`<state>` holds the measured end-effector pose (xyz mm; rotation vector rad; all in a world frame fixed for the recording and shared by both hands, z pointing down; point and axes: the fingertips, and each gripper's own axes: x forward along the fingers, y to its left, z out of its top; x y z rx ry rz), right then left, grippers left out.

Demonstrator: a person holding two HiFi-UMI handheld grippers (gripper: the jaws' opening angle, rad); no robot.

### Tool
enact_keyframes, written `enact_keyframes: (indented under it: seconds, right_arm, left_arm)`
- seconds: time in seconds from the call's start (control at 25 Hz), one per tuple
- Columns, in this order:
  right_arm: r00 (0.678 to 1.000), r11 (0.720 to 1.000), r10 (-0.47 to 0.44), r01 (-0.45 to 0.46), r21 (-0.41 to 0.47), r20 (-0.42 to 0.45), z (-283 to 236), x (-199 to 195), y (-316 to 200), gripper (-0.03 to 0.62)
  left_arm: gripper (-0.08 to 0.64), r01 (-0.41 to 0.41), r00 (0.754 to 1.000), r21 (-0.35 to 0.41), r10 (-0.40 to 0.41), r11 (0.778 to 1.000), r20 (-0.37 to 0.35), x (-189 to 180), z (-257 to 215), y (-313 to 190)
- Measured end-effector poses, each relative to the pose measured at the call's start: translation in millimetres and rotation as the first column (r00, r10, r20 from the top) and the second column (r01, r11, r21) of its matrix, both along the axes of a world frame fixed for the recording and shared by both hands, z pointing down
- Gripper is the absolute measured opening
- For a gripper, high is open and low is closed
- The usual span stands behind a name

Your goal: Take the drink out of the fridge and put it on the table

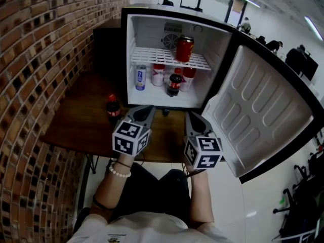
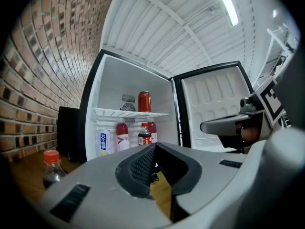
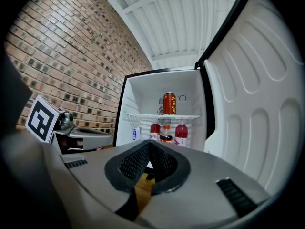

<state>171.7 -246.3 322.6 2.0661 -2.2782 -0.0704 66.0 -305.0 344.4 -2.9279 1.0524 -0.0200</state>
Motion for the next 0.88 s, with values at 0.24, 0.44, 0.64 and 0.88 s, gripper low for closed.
enact_keyframes:
  seconds: [0.24, 0.44, 0.64, 0.88]
  right_arm:
    - [1.0, 1.0, 0.011, -0.011, -0.009, 0.005, -4.0, 5.6, 0.7, 0.011]
    - [1.0, 0.999, 0.006, -0.006, -0.035, 0.008, 0.6, 4.6, -3.6, 0.012]
    - [1.0, 0.999, 0.0, 0.001, -0.039, 0.016, 0.9, 3.1, -4.2, 0.012]
    - [1.0, 0.999, -0.004, 0.005, -0.052, 0.017, 4.2, 1.2, -3.9, 0.011]
  left_arm:
    - [0.0, 0.014, 1.0, -0.038, -0.013, 0.999, 0.009, 1.1, 11.0, -6.4]
    - [0.0, 0.018, 1.0, -0.042, -0.018, 0.999, 0.006, -1.3, 9.5, -7.5]
    - [0.0, 0.019, 1.0, -0.037, -0.019, 0.999, 0.002, -2.6, 6.8, -7.7]
    - [0.0, 0.018, 1.0, -0.038, -0.018, 0.999, 0.002, -2.3, 7.8, -7.4]
